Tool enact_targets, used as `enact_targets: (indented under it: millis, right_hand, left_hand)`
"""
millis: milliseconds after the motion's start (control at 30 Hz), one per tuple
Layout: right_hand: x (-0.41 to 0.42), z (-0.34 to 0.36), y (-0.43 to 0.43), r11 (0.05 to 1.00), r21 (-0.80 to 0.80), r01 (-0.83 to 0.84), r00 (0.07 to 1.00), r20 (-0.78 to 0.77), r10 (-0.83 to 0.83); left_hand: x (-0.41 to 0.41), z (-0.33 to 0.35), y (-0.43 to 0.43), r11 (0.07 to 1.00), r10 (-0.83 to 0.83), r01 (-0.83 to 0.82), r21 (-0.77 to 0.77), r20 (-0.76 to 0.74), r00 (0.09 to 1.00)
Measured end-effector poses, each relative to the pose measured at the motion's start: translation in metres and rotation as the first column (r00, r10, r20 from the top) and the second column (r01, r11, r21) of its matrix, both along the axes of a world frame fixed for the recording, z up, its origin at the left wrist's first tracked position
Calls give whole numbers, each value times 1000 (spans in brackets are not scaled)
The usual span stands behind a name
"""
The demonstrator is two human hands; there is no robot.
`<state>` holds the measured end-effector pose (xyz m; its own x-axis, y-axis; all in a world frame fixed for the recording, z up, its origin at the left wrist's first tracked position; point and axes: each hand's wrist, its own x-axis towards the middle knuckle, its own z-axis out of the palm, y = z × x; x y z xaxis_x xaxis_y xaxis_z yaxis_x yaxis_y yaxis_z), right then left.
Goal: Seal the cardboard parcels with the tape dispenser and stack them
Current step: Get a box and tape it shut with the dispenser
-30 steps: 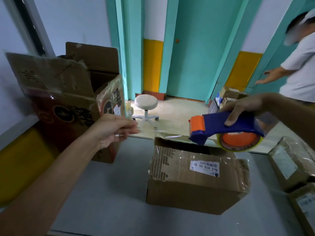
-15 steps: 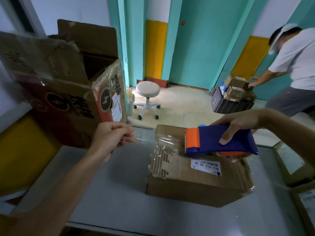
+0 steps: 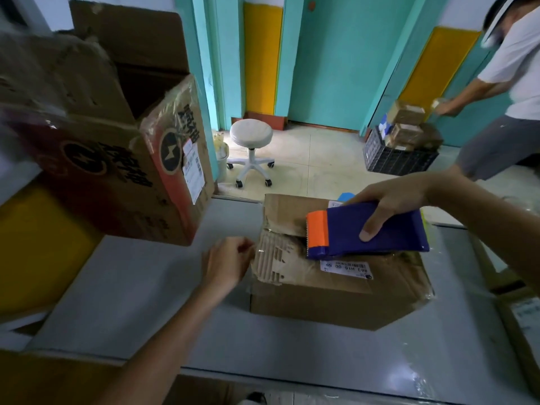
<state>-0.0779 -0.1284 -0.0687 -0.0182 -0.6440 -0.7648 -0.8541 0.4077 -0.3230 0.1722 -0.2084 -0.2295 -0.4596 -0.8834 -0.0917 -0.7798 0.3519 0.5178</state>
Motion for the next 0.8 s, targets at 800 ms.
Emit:
enact_targets:
  millis: [800]
  right_hand:
    - [-23, 36, 8, 998, -46, -38, 995, 93, 42]
  left_hand:
    - [-50, 81, -7, 748, -635, 645, 154, 446, 630]
